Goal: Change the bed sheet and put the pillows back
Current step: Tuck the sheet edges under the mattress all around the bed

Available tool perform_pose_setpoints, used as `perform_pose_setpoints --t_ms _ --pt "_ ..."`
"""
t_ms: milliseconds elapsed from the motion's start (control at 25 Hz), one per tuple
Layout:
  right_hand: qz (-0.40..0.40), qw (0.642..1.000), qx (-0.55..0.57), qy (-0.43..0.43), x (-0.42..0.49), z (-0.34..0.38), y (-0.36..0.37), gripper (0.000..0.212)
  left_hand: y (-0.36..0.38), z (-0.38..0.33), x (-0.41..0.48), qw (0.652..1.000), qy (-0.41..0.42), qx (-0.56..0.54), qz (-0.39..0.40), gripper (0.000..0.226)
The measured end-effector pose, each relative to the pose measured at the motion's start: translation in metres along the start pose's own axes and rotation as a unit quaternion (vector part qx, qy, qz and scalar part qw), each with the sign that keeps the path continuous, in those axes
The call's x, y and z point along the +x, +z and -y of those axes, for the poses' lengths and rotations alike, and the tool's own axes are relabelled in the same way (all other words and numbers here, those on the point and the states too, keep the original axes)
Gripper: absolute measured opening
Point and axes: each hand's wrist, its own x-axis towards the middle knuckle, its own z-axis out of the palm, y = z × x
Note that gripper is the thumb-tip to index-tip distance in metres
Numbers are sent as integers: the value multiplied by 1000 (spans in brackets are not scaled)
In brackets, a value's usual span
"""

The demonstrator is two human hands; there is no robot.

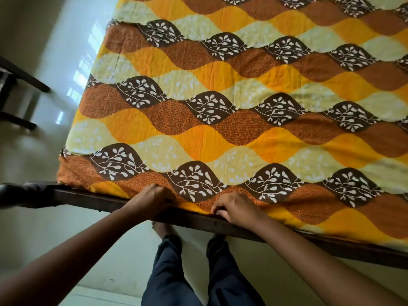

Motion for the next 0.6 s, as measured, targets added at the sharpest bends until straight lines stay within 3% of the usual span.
perform_pose_setpoints --t_ms 240,320,440,600 --pt "87 993 -6 84 14 8 -3 19 -10 -7 17 971 -79 78 211 31" --pt "128 986 -5 107 13 15 -9 23 -7 -4 18 965 -93 55 240 37" --pt "243 961 -15 129 10 29 -16 41 0 1 17 962 -6 82 260 49" --pt "295 943 -56 145 13 41 -16 48 8 5 13 963 -13 65 259 58"
